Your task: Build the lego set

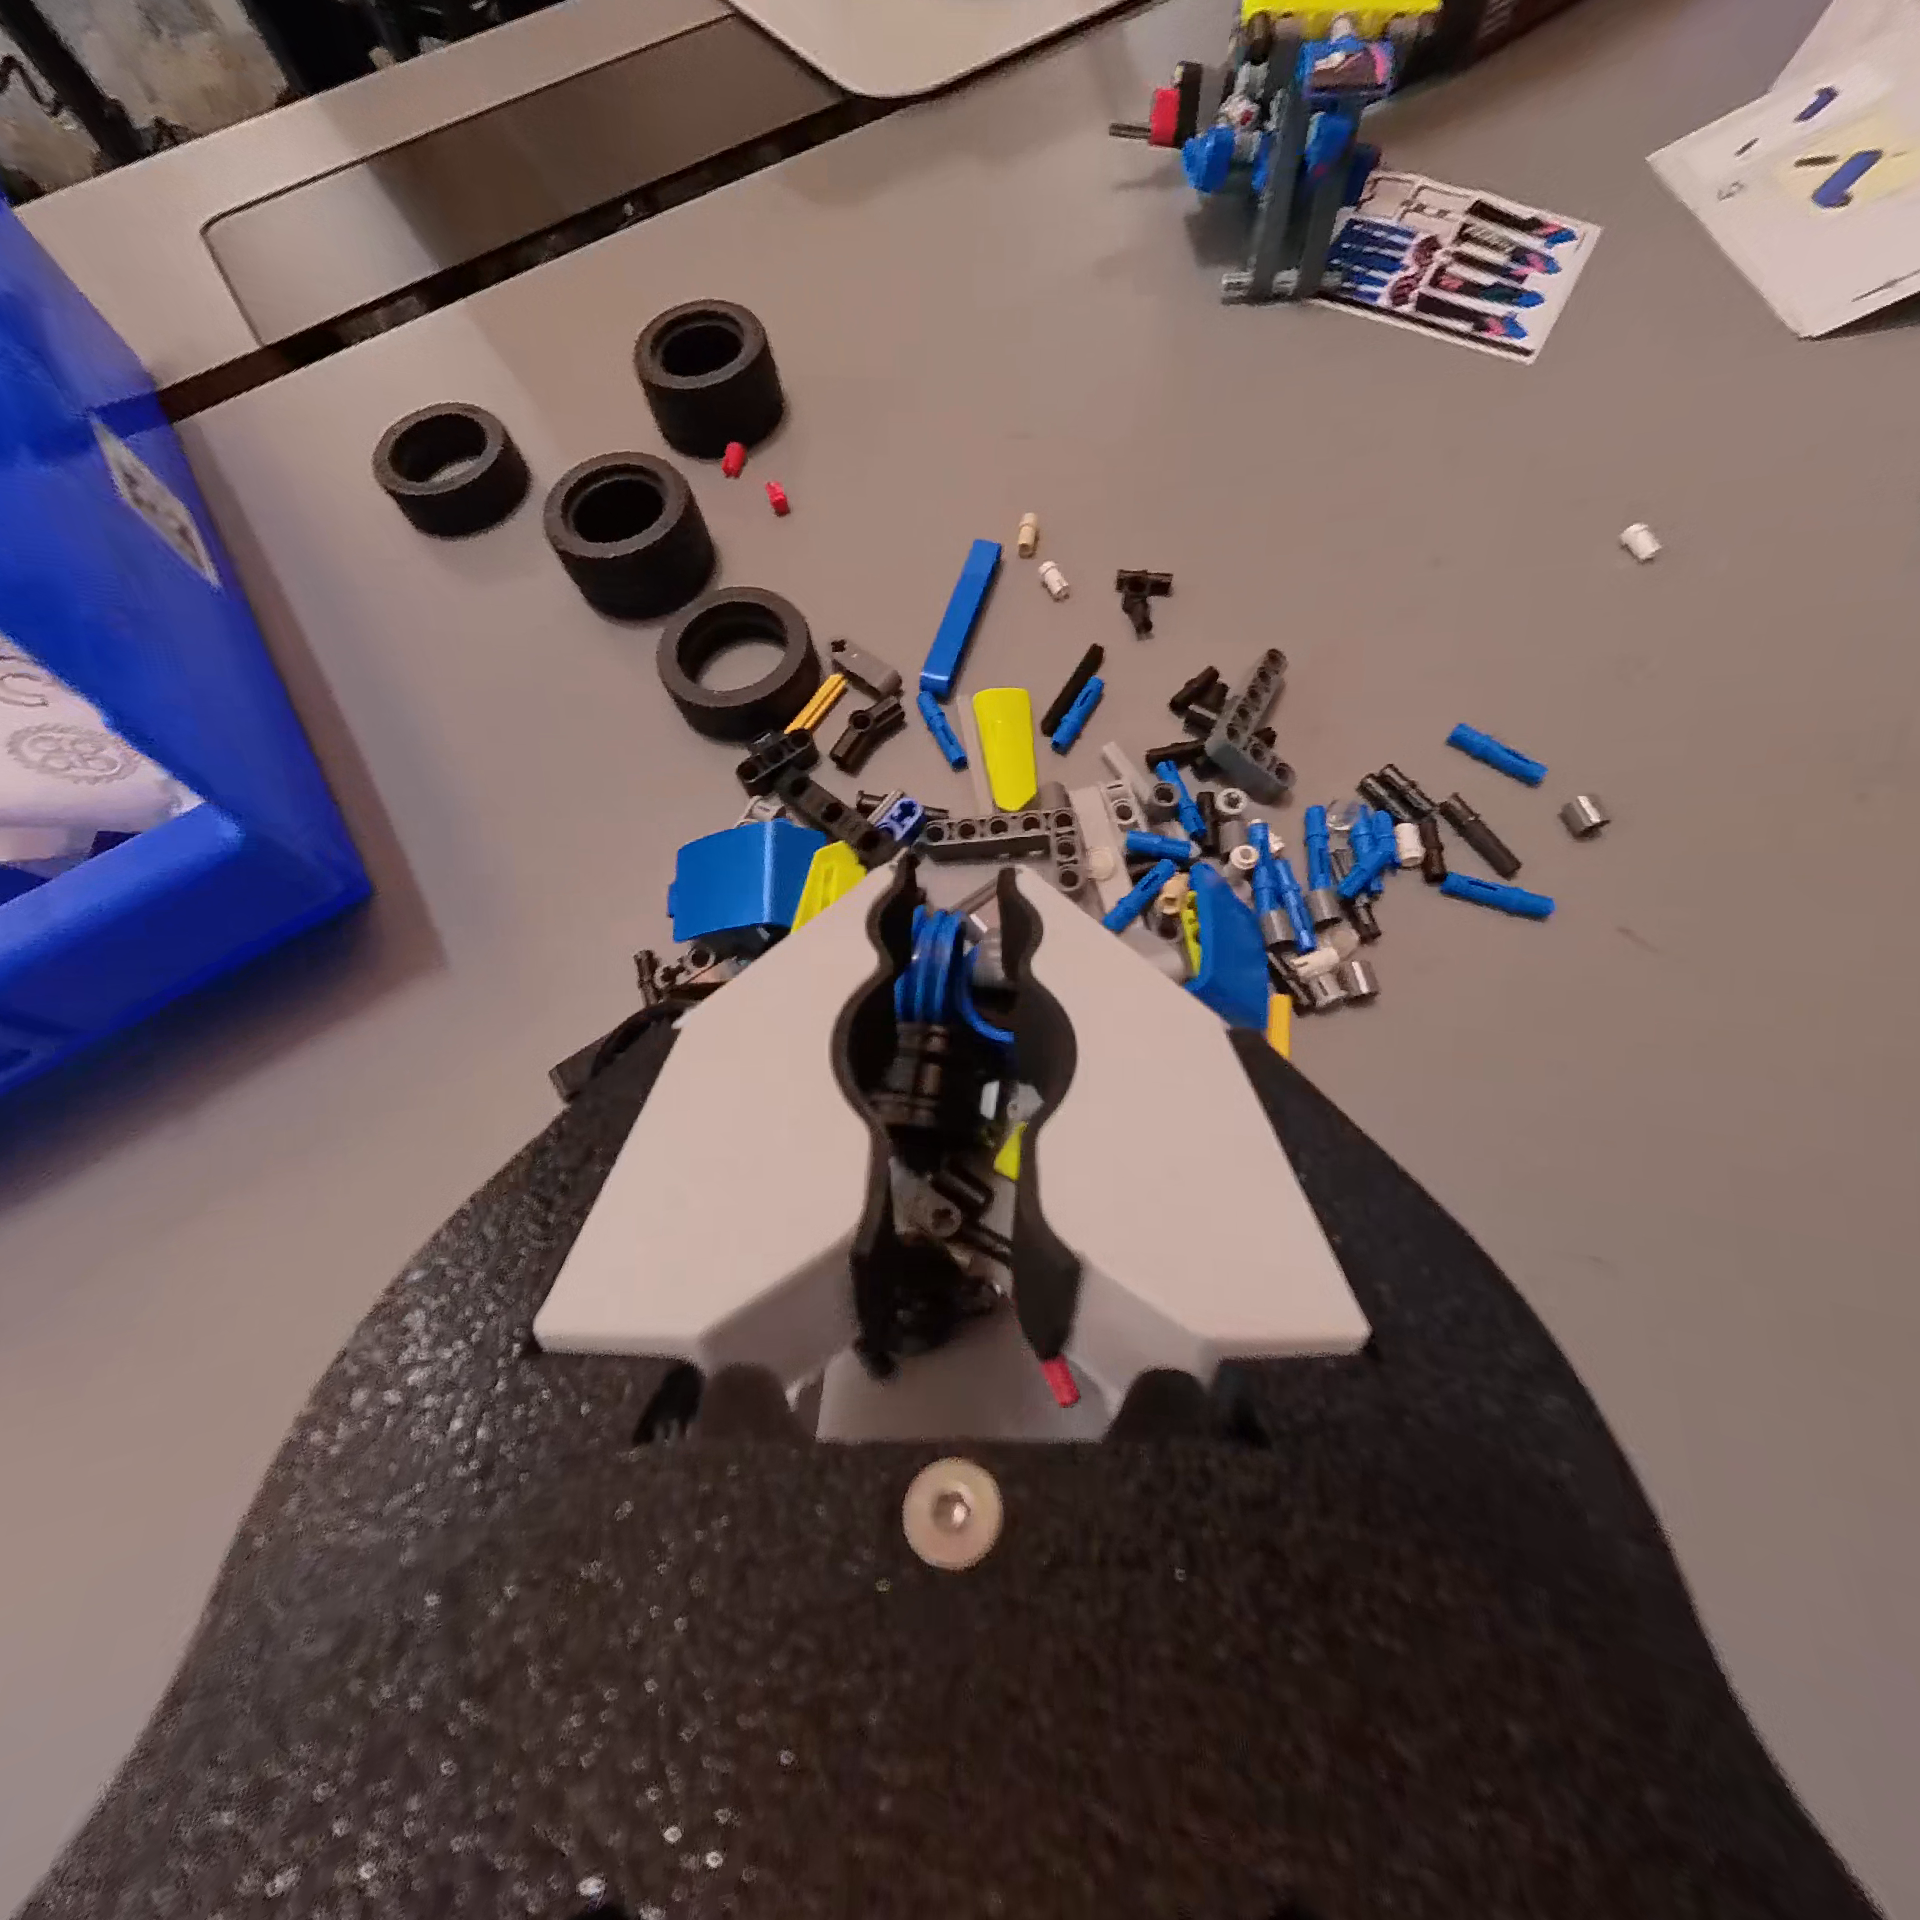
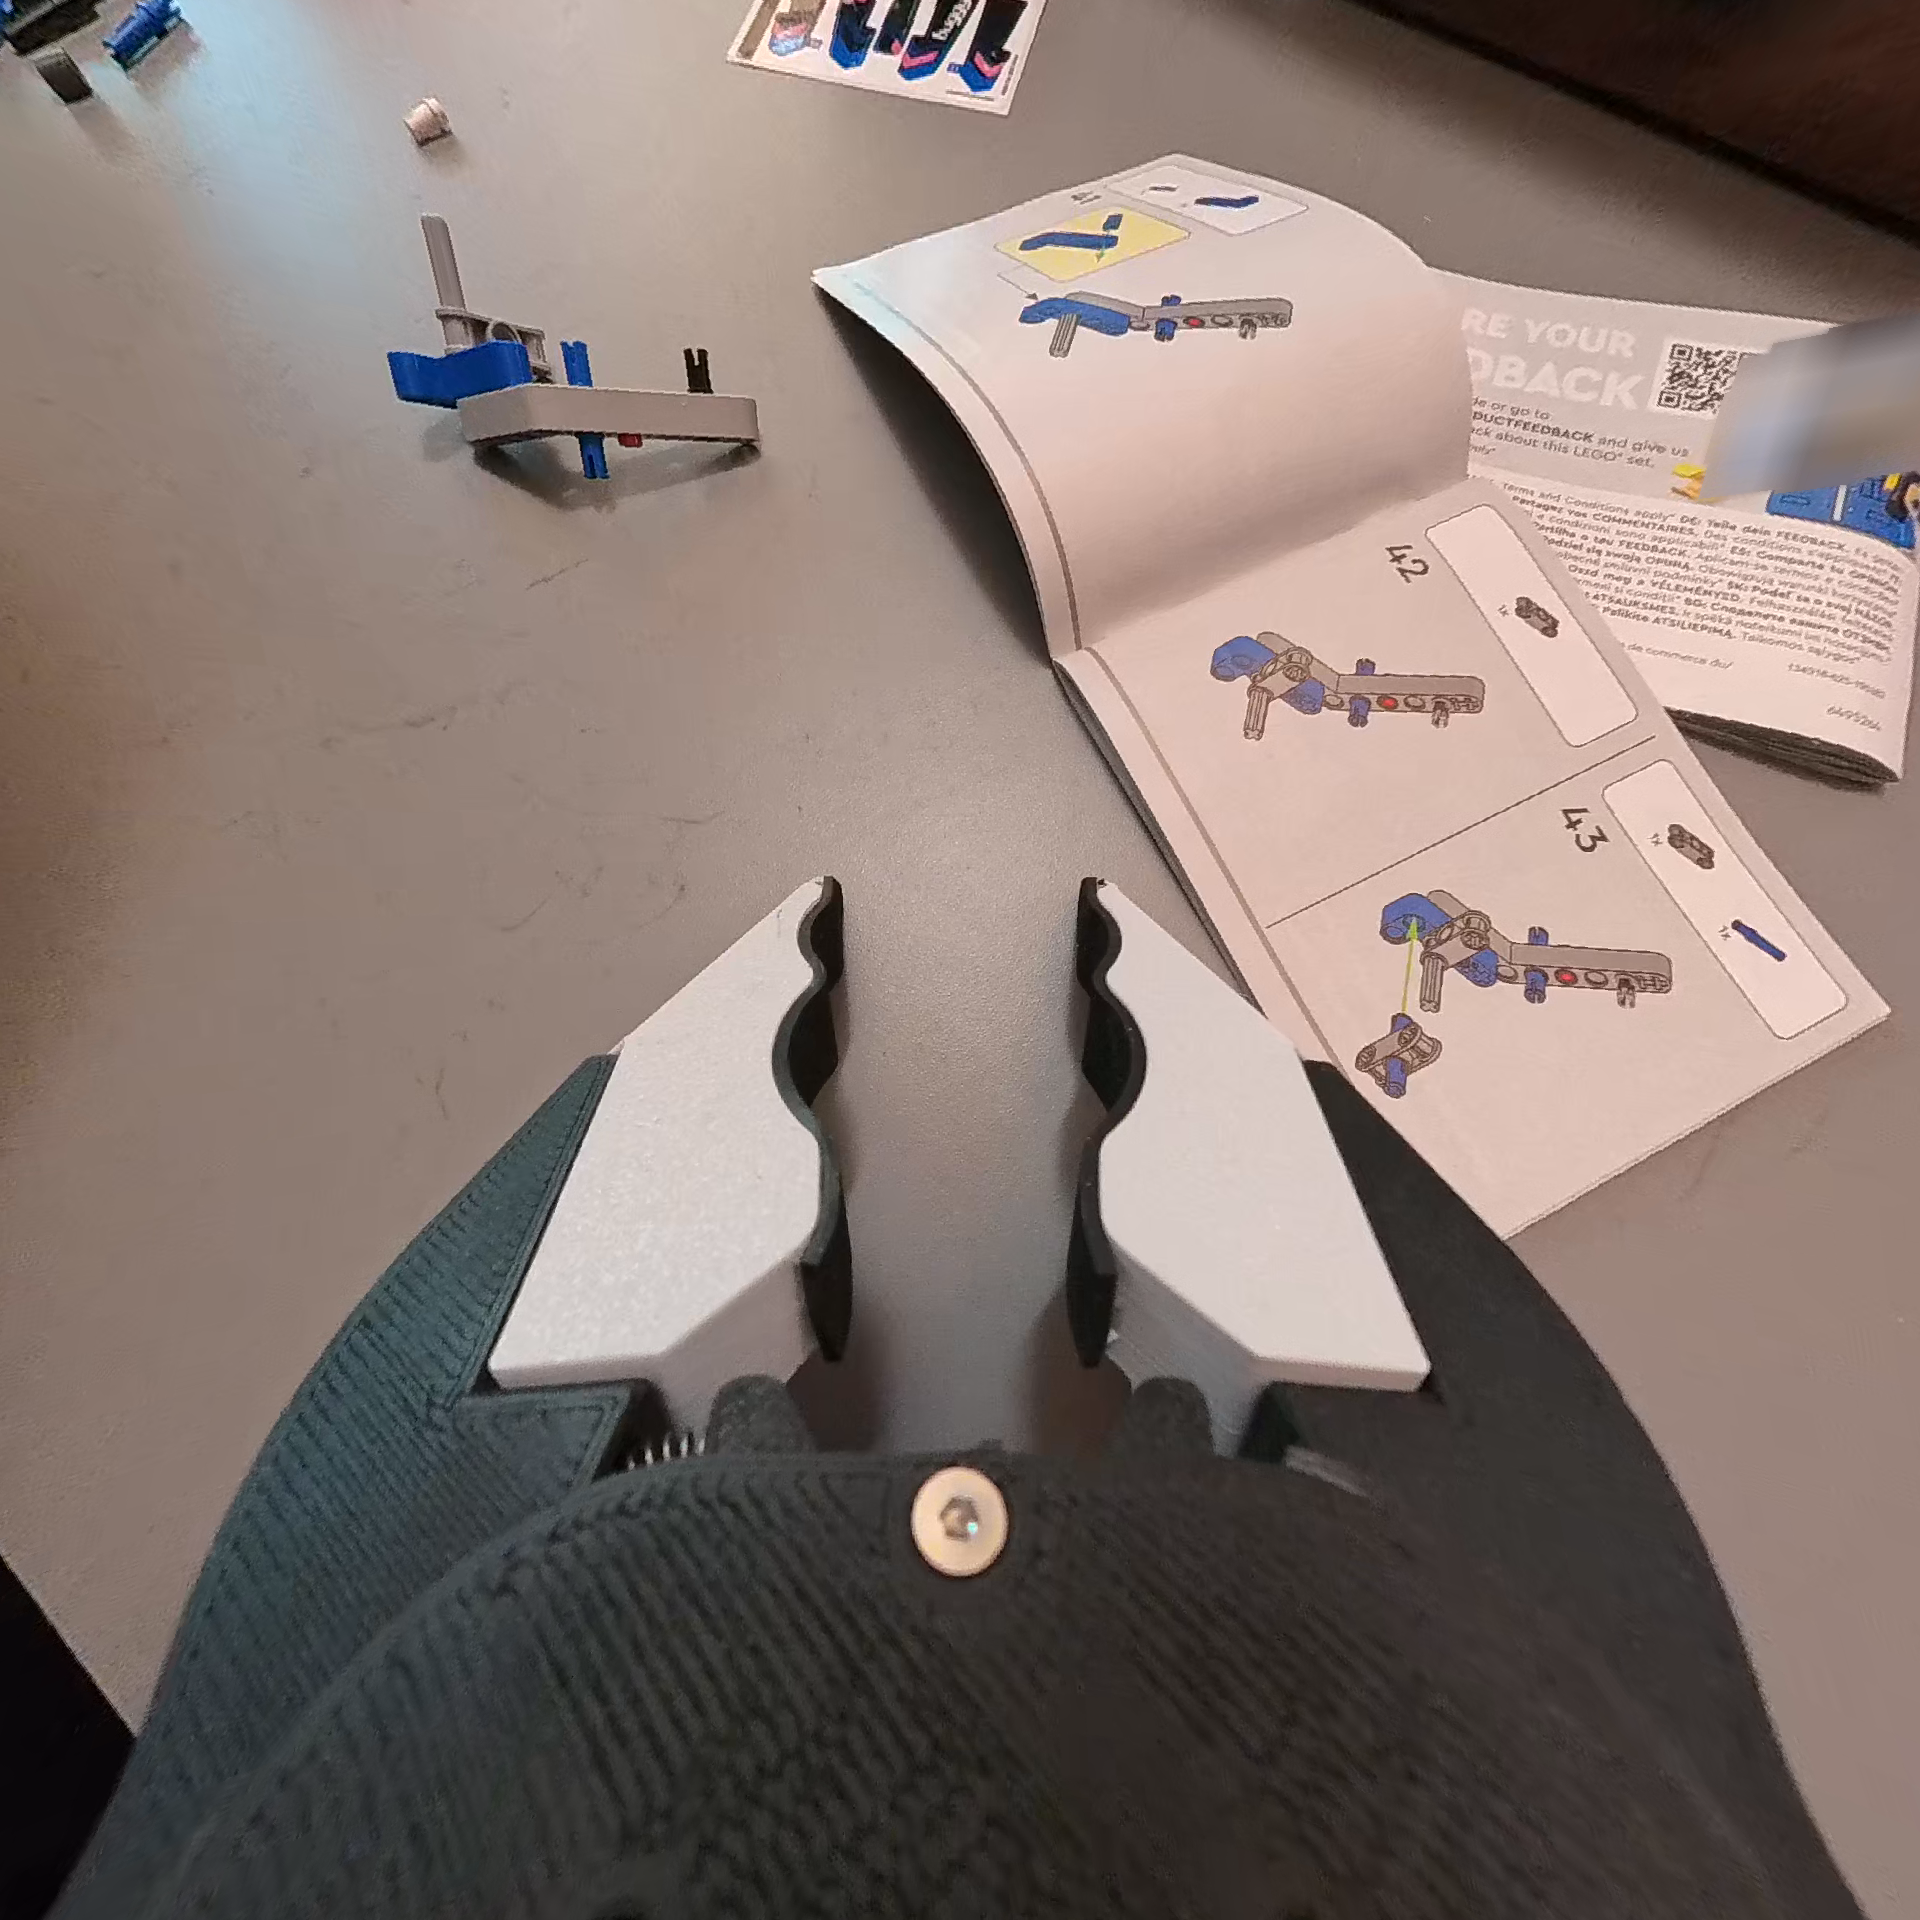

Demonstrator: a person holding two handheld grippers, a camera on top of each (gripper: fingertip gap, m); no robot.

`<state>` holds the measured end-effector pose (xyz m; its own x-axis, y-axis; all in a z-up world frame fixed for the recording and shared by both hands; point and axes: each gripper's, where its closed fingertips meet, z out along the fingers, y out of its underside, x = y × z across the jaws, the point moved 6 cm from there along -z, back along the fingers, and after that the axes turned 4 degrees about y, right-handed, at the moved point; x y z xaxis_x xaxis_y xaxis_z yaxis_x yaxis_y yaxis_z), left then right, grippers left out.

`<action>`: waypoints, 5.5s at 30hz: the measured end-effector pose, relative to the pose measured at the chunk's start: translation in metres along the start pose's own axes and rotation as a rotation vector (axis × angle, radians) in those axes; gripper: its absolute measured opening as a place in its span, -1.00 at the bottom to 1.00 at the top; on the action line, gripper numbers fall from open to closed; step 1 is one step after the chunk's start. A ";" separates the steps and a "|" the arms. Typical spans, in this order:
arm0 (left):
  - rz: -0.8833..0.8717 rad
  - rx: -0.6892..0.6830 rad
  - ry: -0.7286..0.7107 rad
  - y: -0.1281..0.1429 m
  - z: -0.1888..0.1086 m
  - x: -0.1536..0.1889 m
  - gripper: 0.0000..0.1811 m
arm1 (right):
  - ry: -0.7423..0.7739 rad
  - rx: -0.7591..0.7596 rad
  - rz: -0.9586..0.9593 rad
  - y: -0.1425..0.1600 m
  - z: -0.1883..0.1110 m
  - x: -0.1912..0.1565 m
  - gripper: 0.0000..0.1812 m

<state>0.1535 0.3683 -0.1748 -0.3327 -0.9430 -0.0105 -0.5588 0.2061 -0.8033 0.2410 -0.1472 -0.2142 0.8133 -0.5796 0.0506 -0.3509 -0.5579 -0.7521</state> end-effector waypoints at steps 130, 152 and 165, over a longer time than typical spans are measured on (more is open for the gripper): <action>-0.091 -0.106 -0.099 -0.005 0.028 -0.059 -1.00 | 0.012 0.001 0.004 -0.001 0.001 0.004 -0.64; 0.089 -0.234 0.266 0.001 0.031 0.004 -0.87 | 0.014 0.001 0.002 -0.001 0.001 0.004 -0.64; 0.074 -0.288 0.106 0.016 0.000 -0.019 -0.92 | 0.015 0.001 -0.002 -0.001 0.001 0.004 -0.65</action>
<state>0.1512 0.3898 -0.1874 -0.4496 -0.8931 0.0120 -0.7173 0.3530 -0.6007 0.2443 -0.1487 -0.2140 0.8072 -0.5871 0.0620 -0.3484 -0.5586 -0.7527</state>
